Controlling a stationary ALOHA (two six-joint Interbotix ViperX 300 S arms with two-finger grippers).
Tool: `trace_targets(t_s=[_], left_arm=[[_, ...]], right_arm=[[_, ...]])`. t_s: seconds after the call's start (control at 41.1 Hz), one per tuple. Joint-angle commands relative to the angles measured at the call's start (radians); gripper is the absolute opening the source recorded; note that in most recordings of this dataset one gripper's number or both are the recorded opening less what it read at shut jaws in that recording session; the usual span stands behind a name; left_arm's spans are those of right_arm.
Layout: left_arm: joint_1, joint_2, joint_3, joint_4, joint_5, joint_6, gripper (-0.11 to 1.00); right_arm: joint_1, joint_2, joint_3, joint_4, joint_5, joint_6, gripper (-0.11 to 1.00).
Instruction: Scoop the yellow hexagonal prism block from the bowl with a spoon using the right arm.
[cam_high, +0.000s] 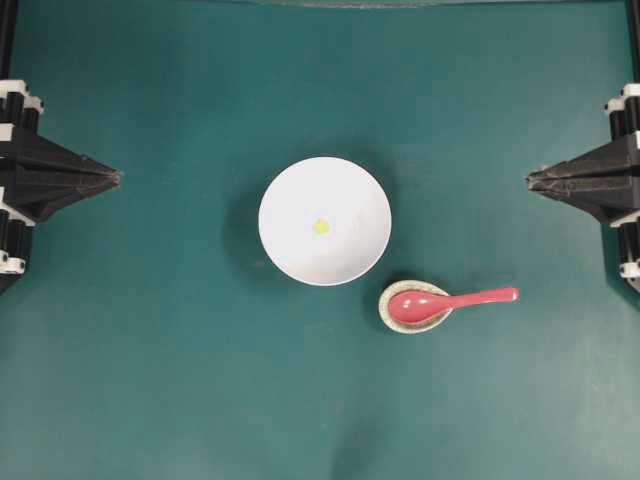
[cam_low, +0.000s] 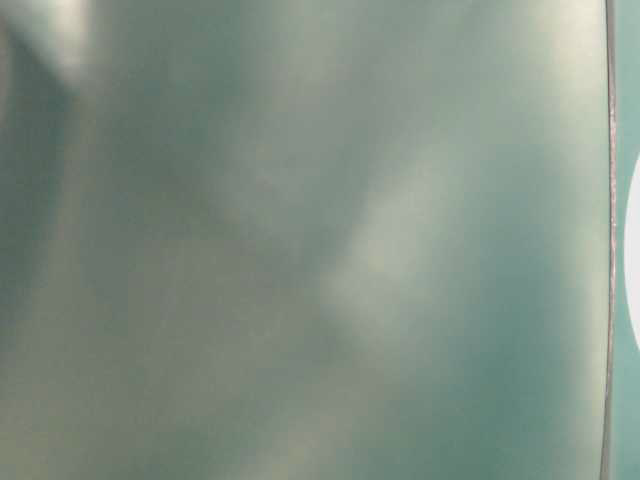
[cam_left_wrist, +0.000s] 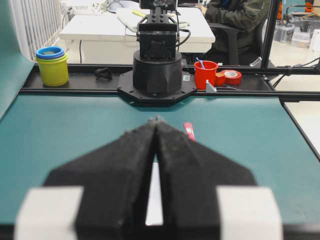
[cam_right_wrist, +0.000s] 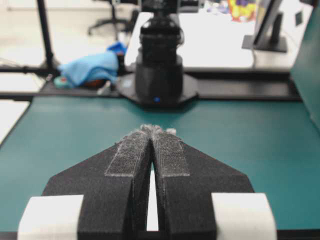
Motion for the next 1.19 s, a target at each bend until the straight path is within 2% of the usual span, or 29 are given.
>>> trace_targets(t_s=[0.0, 0.608, 0.657, 0.827, 0.9, 1.168], left_arm=[[0.006, 0.012, -0.023, 0.008, -0.002, 0.0, 0.0], [0.005, 0.014, -0.023, 0.011, 0.003, 0.011, 0.01], [0.006, 0.012, -0.021, 0.011, 0.006, 0.011, 0.01], [0.006, 0.012, -0.023, 0.011, 0.009, 0.011, 0.01], [0.006, 0.012, -0.025, 0.011, 0.005, 0.011, 0.01], [0.006, 0.005, -0.025, 0.011, 0.012, 0.011, 0.01]], right_arm=[[-0.008, 0.009, -0.014, 0.003, 0.002, 0.005, 0.0], [-0.008, 0.018, -0.014, 0.006, 0.018, 0.009, 0.02], [-0.008, 0.02, -0.014, 0.005, 0.02, 0.009, 0.06], [-0.008, 0.026, -0.012, 0.005, 0.029, 0.009, 0.46], [-0.008, 0.034, -0.009, 0.006, 0.032, 0.009, 0.56], [0.025, 0.118, 0.009, 0.011, 0.006, 0.012, 0.55]])
